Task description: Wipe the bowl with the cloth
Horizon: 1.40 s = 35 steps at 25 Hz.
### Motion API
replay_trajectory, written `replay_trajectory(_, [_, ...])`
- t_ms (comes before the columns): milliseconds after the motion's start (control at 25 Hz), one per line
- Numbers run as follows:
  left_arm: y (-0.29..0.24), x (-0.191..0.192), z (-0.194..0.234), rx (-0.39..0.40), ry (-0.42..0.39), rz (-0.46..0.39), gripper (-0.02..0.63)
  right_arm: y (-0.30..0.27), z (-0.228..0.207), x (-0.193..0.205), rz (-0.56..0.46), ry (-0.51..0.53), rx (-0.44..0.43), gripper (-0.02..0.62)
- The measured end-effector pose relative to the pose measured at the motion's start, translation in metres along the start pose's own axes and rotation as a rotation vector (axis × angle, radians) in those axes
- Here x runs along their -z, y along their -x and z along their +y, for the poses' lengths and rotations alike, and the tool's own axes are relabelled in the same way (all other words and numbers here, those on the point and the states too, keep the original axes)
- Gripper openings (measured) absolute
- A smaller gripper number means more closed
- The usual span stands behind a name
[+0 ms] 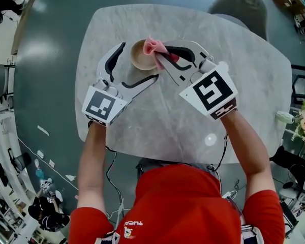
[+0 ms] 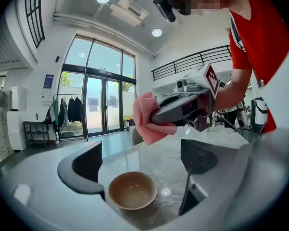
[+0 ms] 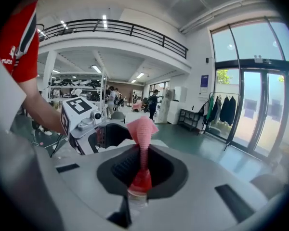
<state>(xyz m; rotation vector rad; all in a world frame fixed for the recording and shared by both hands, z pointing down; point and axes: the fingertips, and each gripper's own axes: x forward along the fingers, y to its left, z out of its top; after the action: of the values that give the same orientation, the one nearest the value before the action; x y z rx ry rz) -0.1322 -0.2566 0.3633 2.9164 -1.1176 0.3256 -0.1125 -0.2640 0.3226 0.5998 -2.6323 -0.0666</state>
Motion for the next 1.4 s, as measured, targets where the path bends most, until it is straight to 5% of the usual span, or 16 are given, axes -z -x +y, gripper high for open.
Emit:
replay_trajectory(320, [0.033,-0.048,-0.024,-0.082,0.082,-0.097,0.365,0.063,0.018,-0.041,-0.203,-0.051,0.027,0.021])
replay_trajectory(960, [0.087,-0.106,-0.064,-0.215,0.063,-0.228,0.096,0.150,0.069,-0.056,-0.368,-0.080,0.051,0.021])
replay_trajectory(1400, [0.112,-0.123,-0.092,-0.233,0.029,-0.235,0.006,0.179,0.103,-0.058,-0.438,-0.151,0.074,0.021])
